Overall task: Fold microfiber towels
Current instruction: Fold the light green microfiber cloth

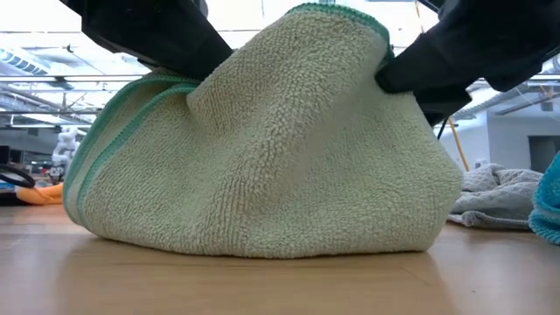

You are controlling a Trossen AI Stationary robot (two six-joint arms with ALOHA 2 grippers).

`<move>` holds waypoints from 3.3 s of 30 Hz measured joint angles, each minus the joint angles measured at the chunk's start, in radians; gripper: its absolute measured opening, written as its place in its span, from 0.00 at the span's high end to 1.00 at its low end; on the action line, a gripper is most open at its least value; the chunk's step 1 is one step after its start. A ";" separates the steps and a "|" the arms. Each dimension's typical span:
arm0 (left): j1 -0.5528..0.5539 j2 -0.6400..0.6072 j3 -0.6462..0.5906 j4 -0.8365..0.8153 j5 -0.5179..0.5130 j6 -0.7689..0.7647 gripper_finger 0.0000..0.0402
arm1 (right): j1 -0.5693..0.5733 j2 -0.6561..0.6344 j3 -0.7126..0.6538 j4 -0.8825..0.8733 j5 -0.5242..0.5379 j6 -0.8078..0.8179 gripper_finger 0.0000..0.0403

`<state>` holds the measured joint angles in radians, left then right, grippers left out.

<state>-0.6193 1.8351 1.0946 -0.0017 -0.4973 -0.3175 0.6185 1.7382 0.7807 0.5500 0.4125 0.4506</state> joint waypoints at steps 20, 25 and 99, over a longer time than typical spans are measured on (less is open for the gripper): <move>-0.121 -0.057 0.003 0.129 -0.083 0.051 0.95 | 0.027 -0.167 0.000 -0.115 -0.163 0.003 0.99; -0.155 -0.130 0.002 0.049 -0.199 0.045 0.97 | 0.027 -0.214 0.000 -0.106 -0.178 -0.015 0.99; 0.201 -0.176 -0.177 -0.094 0.005 -0.261 0.98 | -0.382 -0.106 -0.177 0.122 -0.263 -0.227 0.99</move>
<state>-0.4185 1.6595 0.9173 -0.0959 -0.4920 -0.5781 0.2360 1.6326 0.6037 0.6719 0.1496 0.2236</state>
